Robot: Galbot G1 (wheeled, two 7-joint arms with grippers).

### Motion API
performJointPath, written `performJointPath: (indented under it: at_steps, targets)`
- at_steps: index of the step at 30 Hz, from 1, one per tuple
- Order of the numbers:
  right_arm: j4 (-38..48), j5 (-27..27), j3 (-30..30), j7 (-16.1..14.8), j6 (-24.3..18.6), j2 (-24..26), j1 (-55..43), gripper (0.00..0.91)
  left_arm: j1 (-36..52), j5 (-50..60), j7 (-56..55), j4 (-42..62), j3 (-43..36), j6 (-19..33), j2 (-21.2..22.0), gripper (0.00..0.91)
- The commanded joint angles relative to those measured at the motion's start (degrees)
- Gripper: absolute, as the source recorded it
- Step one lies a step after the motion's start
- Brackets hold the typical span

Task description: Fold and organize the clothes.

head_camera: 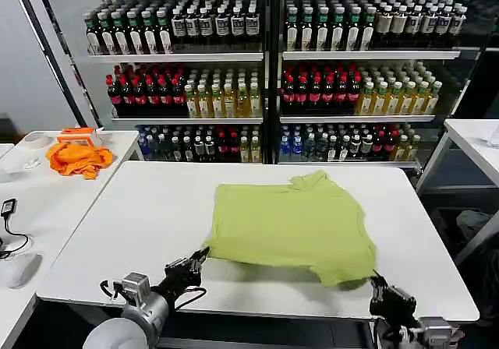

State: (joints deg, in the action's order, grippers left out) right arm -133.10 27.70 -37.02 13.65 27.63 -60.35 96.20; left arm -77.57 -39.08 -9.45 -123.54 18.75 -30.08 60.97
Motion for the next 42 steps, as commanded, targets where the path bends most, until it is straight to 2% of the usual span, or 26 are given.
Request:
performJointPath:
  at_steps: [1,8,12,22,37,39,40,41,42]
  targets:
    - [2.39,1.13,-1.35,0.31,-0.08,4.24,-4.66,0.0,4.31,-0.57,0.02,3.46,-0.87,0.0,-0.46,0.02]
    - [9.42,1.82,2.09,-0.66,-0.05,9.2,-13.43,0.0,9.14,0.05,-0.07,9.15,-3.63,0.15,-0.1,0.02]
    - [12.96,1.73,4.98,-1.02,-0.2,10.16,-18.29,0.0,11.25,1.04,-0.33,11.73,-5.12,-0.07,0.57,0.02]
    - [20.62,-3.99,12.45,-1.38,-3.29,9.37,-25.98,0.0,15.78,2.25,-0.89,16.35,-7.91,0.1,2.32,0.02]
    - [24.78,-9.03,17.15,-2.18,-5.24,7.08,-27.6,0.0,17.86,4.22,-1.45,19.86,-9.34,1.6,4.53,0.02]
    - [25.24,-9.45,17.6,-2.16,-5.22,6.78,-27.82,0.655,18.02,5.11,-1.44,20.35,-9.62,1.8,4.93,0.04]
    - [25.61,-9.94,17.87,-2.13,-5.1,6.59,-28.01,0.877,18.06,5.43,-1.46,20.59,-9.72,2.02,5.06,0.091]
    - [25.9,-10.4,18.02,-2.11,-4.89,6.46,-28.08,0.907,18.17,5.68,-1.6,20.97,-9.78,2.16,5.3,0.534]
    - [26.13,-10.79,18.12,-2.12,-4.54,6.31,-28.11,0.907,18.23,5.86,-1.77,21.32,-9.81,2.22,5.51,0.816]
